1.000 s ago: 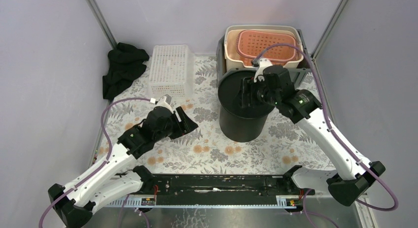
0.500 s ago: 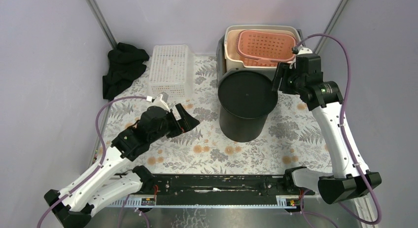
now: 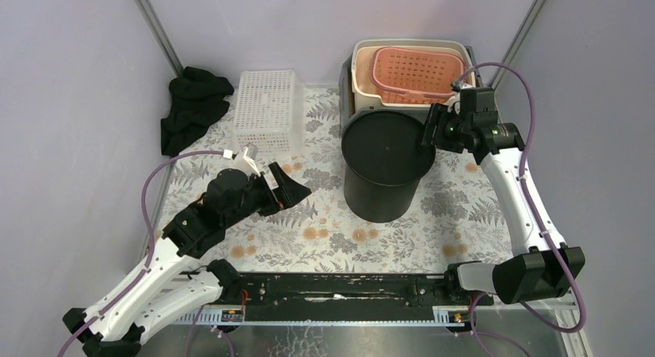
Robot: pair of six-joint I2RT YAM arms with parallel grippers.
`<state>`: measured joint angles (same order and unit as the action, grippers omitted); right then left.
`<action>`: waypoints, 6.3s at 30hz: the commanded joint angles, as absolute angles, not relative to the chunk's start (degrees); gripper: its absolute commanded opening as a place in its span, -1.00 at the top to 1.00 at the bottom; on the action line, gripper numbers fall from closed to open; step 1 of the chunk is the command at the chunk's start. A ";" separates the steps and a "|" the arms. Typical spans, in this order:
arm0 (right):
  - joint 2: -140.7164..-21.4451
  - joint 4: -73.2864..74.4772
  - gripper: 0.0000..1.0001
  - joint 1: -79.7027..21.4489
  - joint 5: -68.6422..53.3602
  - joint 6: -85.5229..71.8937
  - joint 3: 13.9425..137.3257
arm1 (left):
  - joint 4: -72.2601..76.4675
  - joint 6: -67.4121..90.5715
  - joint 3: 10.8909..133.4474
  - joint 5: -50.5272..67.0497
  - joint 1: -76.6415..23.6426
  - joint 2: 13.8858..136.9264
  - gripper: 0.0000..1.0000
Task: Turn the large container upside down
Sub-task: Move the container to the corner of the board.
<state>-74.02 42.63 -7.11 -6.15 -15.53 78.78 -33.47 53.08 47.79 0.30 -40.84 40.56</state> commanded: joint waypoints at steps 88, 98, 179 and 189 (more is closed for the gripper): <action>-94.15 7.30 0.69 -48.24 -12.53 -43.87 81.11 | -74.68 62.63 66.09 -16.40 -40.87 31.40 -1.00; -99.65 -1.60 0.77 -51.50 -10.84 -47.70 81.03 | -76.02 65.06 64.65 -25.21 -41.00 32.71 -1.00; -150.29 -26.08 -0.84 -51.71 -24.18 -57.97 122.35 | -76.74 54.56 72.35 -19.05 -40.98 40.31 -1.00; -145.26 -11.50 -0.85 -44.88 -16.42 -50.23 118.57 | -74.19 56.48 67.69 -18.59 -40.97 40.65 -1.00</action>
<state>-147.72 -18.33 -48.77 -22.41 -54.52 114.41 -75.66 54.94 70.28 -17.17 -40.84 40.53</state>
